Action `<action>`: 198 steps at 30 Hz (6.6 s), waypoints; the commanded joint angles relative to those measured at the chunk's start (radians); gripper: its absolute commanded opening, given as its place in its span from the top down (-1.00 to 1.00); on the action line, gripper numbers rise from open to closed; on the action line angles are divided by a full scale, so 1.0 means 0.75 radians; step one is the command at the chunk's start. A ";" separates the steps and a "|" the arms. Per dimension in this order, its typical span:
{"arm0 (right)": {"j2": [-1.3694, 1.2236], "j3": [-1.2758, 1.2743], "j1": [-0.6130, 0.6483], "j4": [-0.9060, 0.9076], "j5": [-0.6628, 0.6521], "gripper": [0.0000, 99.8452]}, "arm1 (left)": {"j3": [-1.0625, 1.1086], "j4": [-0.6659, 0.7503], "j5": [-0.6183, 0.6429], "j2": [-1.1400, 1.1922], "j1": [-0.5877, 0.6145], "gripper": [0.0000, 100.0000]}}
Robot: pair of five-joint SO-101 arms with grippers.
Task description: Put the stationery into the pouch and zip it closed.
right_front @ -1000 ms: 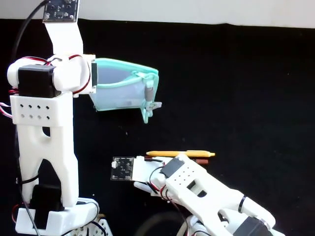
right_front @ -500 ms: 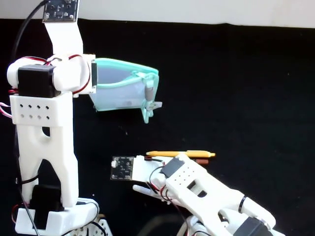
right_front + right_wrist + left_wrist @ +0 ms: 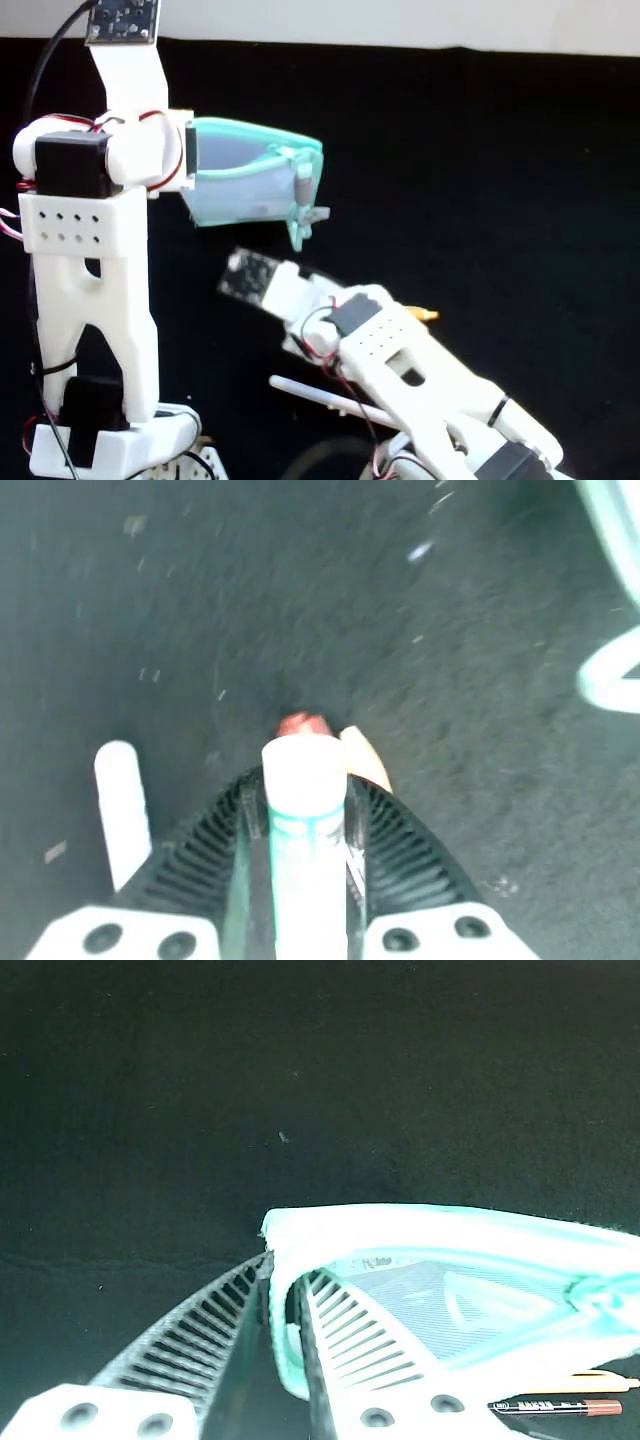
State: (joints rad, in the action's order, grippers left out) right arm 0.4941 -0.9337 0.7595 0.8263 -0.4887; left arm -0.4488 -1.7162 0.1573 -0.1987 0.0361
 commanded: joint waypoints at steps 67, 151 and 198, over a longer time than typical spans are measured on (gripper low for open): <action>-0.107 1.259 -0.038 -0.365 0.698 0.98 | -0.005 0.016 -0.045 0.093 0.005 0.99; -0.134 1.640 -0.643 0.504 0.548 0.61 | -0.005 0.027 -0.047 0.093 0.042 0.99; -0.136 0.486 -0.249 0.926 -0.372 0.71 | -0.001 0.018 -0.049 0.093 0.042 0.99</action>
State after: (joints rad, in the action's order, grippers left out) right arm 0.3636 -0.4918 0.5263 1.5842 -0.7603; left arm -0.4503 -1.7070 0.1281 -0.1250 0.0560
